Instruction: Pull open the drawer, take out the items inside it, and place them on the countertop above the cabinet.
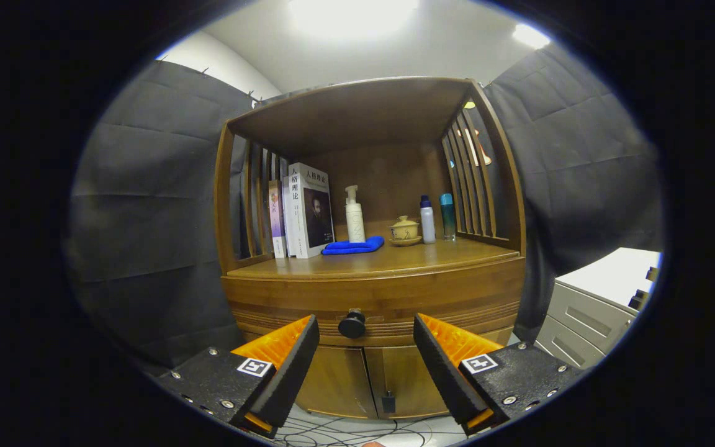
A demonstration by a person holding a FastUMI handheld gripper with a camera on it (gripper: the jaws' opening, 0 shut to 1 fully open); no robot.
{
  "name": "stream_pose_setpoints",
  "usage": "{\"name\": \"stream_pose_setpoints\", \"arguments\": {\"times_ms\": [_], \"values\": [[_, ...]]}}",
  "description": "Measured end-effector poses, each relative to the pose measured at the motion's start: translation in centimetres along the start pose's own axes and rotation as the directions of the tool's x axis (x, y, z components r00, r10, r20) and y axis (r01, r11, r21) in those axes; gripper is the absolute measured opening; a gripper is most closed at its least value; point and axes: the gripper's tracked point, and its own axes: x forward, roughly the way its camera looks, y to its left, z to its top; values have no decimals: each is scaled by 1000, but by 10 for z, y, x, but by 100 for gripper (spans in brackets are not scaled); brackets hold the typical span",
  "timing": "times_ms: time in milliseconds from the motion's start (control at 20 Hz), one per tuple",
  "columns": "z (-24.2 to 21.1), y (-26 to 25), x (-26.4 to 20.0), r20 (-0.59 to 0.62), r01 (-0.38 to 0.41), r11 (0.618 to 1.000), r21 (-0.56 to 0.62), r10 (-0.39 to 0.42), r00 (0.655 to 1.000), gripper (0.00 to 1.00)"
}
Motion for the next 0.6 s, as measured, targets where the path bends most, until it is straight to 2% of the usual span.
{"name": "stream_pose_setpoints", "arguments": {"times_ms": [350, 600], "values": [[-15, 16, 57, -66, -24, 1000, -6, 24, 998, 95], [-44, 18, 81, -128, -20, 998, -61, 12, 992, 95]]}}
